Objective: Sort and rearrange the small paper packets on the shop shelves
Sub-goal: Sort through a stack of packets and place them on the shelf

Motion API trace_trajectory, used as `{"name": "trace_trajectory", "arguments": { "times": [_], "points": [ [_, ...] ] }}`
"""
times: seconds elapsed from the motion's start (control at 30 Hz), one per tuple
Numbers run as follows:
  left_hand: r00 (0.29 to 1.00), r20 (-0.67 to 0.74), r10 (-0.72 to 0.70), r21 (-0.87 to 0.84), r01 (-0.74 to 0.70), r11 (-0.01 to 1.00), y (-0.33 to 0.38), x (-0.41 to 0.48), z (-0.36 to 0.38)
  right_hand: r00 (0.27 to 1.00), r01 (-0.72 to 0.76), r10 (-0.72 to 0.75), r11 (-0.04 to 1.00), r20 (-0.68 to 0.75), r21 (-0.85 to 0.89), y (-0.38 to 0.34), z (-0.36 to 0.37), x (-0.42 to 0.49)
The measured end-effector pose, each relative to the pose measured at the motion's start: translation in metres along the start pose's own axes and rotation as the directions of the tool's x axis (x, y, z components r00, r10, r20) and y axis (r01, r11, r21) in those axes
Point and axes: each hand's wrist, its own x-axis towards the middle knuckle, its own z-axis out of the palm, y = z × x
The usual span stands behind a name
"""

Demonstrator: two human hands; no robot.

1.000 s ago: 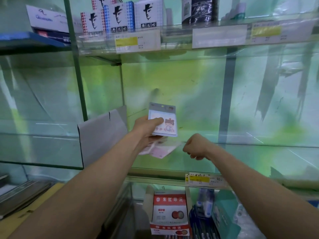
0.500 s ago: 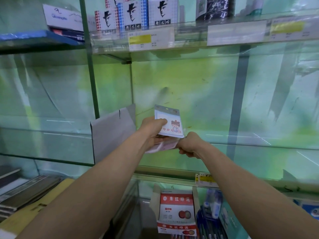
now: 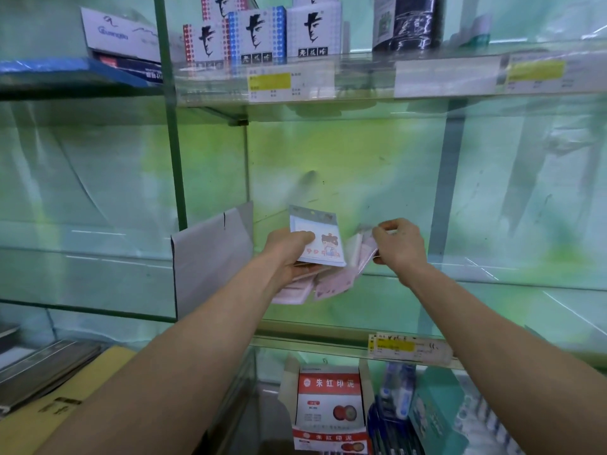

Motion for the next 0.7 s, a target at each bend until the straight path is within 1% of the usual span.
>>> {"name": "trace_trajectory", "arguments": {
  "times": [0.07, 0.1, 0.17, 0.2, 0.27, 0.33, 0.43, 0.5, 0.57, 0.63, 0.7],
  "points": [
    [1.0, 0.018, -0.023, -0.022, 0.023, 0.999, 0.0, 0.0, 0.001, 0.999, 0.048, -0.049, 0.997, -0.016, -0.063, -0.007, -0.012, 0.001],
    [0.998, 0.038, -0.04, -0.065, 0.042, 0.997, 0.001, 0.0, 0.001, 0.995, 0.087, -0.091, 0.99, -0.031, -0.113, -0.012, -0.018, 0.0],
    [0.994, 0.094, -0.064, -0.183, 0.08, 0.98, 0.004, -0.001, 0.002, 0.972, 0.185, -0.207, 0.965, -0.109, -0.186, -0.02, -0.027, -0.002],
    [0.991, 0.119, -0.064, -0.214, 0.088, 0.973, 0.005, 0.0, 0.002, 0.952, 0.223, -0.254, 0.957, -0.169, -0.184, -0.024, -0.031, -0.003],
    [0.987, 0.149, -0.057, -0.211, 0.088, 0.974, 0.006, 0.001, 0.002, 0.92, 0.274, -0.295, 0.955, -0.258, -0.114, -0.029, -0.035, -0.005],
    [0.982, 0.179, -0.058, -0.208, 0.095, 0.974, 0.005, 0.002, 0.002, 0.921, 0.296, -0.278, 0.955, -0.272, 0.029, -0.033, -0.033, -0.004],
    [0.973, 0.222, -0.063, -0.237, 0.116, 0.965, 0.004, -0.004, 0.003, 0.961, 0.213, -0.155, 0.944, -0.23, 0.253, -0.036, -0.025, -0.006],
    [0.973, 0.221, -0.064, -0.244, 0.119, 0.962, 0.005, -0.008, 0.004, 0.971, 0.171, -0.103, 0.929, -0.214, 0.327, -0.038, -0.021, -0.007],
    [0.979, 0.189, -0.069, -0.25, 0.116, 0.961, 0.005, -0.008, 0.005, 0.981, 0.129, -0.06, 0.913, -0.187, 0.386, -0.041, -0.018, -0.007],
    [0.986, 0.154, -0.068, -0.264, 0.108, 0.959, 0.007, -0.008, 0.01, 0.997, 0.042, -0.007, 0.894, -0.079, 0.447, -0.045, -0.012, -0.011],
    [0.99, 0.121, -0.066, -0.327, 0.102, 0.94, 0.009, -0.009, 0.019, 0.993, -0.082, 0.033, 0.888, 0.114, 0.452, -0.046, 0.001, -0.021]
  ]
}}
